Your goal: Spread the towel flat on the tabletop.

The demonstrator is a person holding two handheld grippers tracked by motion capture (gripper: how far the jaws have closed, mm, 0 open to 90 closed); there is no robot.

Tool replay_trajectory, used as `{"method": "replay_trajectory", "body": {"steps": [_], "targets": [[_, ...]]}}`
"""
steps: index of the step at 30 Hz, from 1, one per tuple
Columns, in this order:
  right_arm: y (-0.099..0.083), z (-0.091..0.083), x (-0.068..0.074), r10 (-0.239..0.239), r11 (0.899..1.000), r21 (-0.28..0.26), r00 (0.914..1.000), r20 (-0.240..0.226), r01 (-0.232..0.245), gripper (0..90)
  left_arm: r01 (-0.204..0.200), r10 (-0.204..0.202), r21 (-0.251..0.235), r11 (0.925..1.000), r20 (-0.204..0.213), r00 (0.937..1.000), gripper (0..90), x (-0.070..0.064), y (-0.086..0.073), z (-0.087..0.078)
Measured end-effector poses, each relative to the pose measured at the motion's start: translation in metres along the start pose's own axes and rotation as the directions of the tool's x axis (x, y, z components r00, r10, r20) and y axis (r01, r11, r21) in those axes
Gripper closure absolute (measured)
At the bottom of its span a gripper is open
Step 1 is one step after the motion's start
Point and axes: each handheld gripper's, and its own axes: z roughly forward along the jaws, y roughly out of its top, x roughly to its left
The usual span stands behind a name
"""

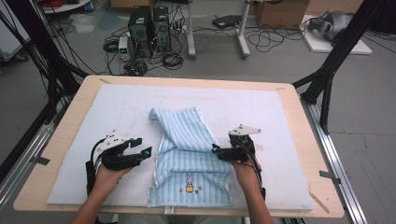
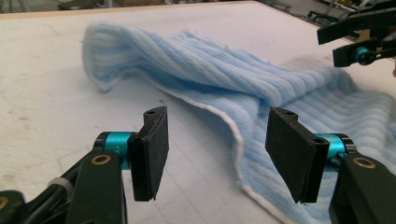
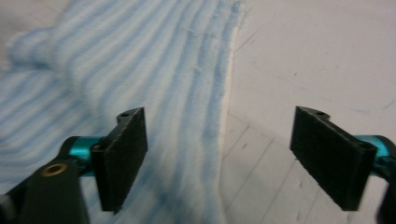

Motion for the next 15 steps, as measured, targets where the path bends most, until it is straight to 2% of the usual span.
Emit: {"method": "replay_trajectory", "body": {"steps": [3,5,6,8,9,10,12,14,15], "targets": [[0.010,0.008,-0.006,0.009,1.000,-0.001,0.9997,0.022,-0.009,12.1,0.029,-0.030,-0.024,0.9993,-0.021,0.9993,36.9,0.006,0.008,-0.001],[0.016,0.010,-0.008,0.006,1.000,-0.002,1.0000,0.007,-0.006,12.1,0.035,-0.035,-0.008,0.9994,-0.034,0.9988,32.2,0.011,0.014,0.000],[0.019,0.010,-0.008,0.005,1.000,0.000,1.0000,0.002,-0.005,12.2,0.038,-0.038,-0.015,0.9992,-0.028,0.9989,29.6,0.013,0.017,0.001],[0.025,0.014,-0.009,0.007,1.000,0.014,0.9991,-0.043,-0.007,12.7,0.036,-0.037,-0.051,0.9980,-0.013,0.9993,23.9,0.016,0.022,0.002],[0.027,0.018,-0.010,-0.001,1.000,0.030,0.9985,-0.055,0.003,12.7,0.026,-0.026,-0.049,0.9984,-0.001,0.9997,20.8,0.018,0.024,0.003],[0.030,0.022,-0.011,-0.014,0.999,0.039,0.9979,-0.063,0.016,12.9,0.022,-0.022,-0.054,0.9983,-0.009,0.9997,18.4,0.019,0.026,0.003],[0.035,0.030,-0.014,-0.018,0.999,0.042,0.9976,-0.067,0.021,14.7,0.030,-0.030,-0.063,0.9975,0.002,0.9995,19.0,0.022,0.027,0.005],[0.043,0.039,-0.018,-0.015,0.999,0.040,0.9969,-0.077,0.018,17.7,0.031,-0.031,-0.055,0.9980,-0.005,0.9995,20.1,0.024,0.027,0.006],[0.046,0.044,-0.020,-0.012,0.999,0.042,0.9957,-0.092,0.016,22.1,0.035,-0.035,-0.054,0.9980,-0.011,0.9993,20.1,0.025,0.027,0.007]]}}
